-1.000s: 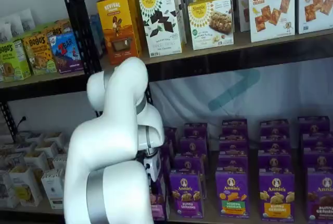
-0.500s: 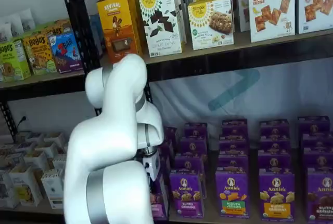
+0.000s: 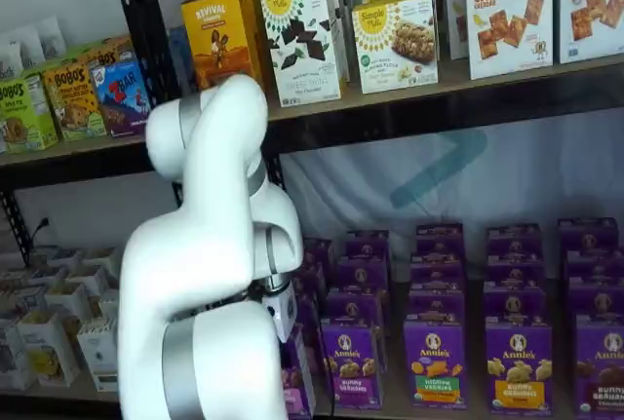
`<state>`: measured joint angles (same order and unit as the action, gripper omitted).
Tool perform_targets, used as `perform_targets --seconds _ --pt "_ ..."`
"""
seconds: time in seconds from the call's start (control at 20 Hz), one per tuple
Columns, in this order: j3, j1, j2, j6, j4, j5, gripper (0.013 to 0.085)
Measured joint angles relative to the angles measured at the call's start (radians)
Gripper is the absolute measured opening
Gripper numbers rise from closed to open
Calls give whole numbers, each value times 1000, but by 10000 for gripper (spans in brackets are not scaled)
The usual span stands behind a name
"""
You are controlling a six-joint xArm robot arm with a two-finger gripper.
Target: Pick up the purple box with a pink patch in the middle, on the bottom shelf, the first box from the left
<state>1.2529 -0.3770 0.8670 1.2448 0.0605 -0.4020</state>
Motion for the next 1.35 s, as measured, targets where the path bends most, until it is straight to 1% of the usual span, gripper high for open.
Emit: perform_targets --seconds 0.2,0.3,0.45,0.55,0.7,0.75,0.8,1.05,1.35 --pt "-100 4 -74 -6 -11 26 290" --pt "-172 8 -128 -15 -25 45 290" --pt "-252 11 -190 -23 -38 66 290" --pt "-301 12 -230 -22 -38 79 290" --pt "-375 7 -303 -4 -14 71 290" --pt "-400 4 -330 -2 -8 68 290" --pt "-422 3 -352 -8 -13 70 290" --pt "-513 1 -453 -29 -33 65 290" --pt "-590 9 -540 -56 -69 51 290"
